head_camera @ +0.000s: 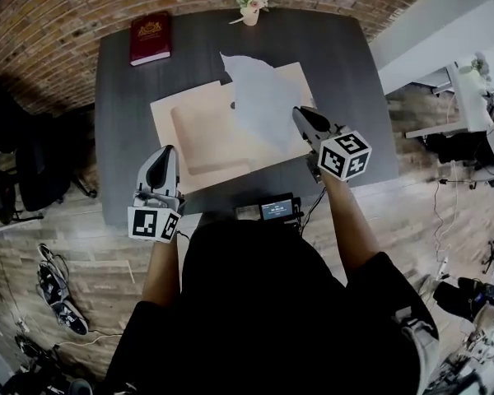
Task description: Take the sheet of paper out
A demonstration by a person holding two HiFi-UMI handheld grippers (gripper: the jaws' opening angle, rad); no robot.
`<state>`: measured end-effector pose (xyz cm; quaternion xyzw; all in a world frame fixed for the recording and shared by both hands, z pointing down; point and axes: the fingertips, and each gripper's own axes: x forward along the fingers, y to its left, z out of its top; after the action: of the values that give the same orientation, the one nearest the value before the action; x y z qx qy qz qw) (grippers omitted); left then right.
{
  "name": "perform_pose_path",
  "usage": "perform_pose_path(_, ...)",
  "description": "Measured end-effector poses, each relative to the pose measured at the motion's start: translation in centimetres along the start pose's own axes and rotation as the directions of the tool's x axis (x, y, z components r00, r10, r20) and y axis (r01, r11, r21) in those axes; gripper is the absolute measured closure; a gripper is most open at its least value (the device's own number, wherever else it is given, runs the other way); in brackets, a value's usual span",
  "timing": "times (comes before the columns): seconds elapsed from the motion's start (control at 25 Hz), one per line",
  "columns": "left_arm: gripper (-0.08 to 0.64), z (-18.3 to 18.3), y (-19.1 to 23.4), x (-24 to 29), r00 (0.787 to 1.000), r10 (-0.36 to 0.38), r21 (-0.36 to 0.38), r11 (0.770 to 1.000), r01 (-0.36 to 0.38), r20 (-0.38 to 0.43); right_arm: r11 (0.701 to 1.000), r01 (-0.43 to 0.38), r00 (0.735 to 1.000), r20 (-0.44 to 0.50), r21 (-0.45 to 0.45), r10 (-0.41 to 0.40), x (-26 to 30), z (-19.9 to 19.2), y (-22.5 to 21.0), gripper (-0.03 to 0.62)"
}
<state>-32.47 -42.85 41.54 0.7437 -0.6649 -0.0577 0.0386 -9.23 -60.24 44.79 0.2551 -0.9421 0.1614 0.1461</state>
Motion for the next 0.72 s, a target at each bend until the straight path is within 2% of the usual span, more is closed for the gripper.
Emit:
perform_pose_path(0.12, 0.565, 2.0, -3.9, -1.4, 0.999, -0.01, 0.011, 1.0, 0.01, 0.045, 1.0, -0.027, 0.992, 0.124, 0.001, 0.027, -4.2, 1.5, 2.0, 0.591)
perform_pose_path(0.32, 0.565, 3.3, -10.3, -5.3, 0.998, 0.012, 0.061, 0.998, -0.016, 0.061, 0.997, -0.03, 0.963, 0.265, -0.069, 0.047, -11.8, 1.5, 5.5, 0.589)
perform_pose_path(0.48, 0.565, 3.3, -14.3, -8.8, 0.997, 0.043, 0.073, 0.996, -0.048, 0.064, 0.994, -0.027, 0.942, 0.331, -0.105, 0.061, -17.1, 0.3, 7.3, 0.589)
perform_pose_path(0.72, 0.565, 3.7, -19.4, -14.2, 0.995, 0.063, 0.07, 0.995, -0.069, 0.079, 0.992, -0.016, 0.925, 0.375, -0.123, 0.062, -23.6, -2.2, 9.9, 0.589)
